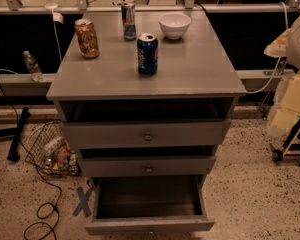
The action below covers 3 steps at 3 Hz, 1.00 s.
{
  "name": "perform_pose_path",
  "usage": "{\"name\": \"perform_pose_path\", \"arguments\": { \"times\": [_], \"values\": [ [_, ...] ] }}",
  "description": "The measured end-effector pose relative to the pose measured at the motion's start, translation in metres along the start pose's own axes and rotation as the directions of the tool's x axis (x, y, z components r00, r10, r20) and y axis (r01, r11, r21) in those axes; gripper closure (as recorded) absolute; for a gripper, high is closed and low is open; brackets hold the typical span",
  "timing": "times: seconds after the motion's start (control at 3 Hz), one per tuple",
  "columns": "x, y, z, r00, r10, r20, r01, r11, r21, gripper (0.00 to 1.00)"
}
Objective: Close bottom drawer
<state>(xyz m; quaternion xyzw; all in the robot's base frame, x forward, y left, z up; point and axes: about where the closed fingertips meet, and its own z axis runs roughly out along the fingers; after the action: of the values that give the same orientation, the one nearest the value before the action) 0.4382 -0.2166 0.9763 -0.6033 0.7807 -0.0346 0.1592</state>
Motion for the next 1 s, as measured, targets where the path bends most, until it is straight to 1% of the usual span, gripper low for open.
{"name": "perform_pose_path", "arguments": {
  "times": [0.33, 0.67, 1.0],
  "values": [
    [0.0, 0.0, 0.0, 1.0, 0.0, 0.0, 0.0, 1.0, 0.0, 0.0],
    [0.007, 0.005, 0.019, 0.999, 0.032, -0.022, -0.032, 0.9995, -0.002, 0.0],
    [0.034, 0.022, 0.083, 0.987, 0.15, -0.063, -0.152, 0.9883, -0.019, 0.0]
  ]
}}
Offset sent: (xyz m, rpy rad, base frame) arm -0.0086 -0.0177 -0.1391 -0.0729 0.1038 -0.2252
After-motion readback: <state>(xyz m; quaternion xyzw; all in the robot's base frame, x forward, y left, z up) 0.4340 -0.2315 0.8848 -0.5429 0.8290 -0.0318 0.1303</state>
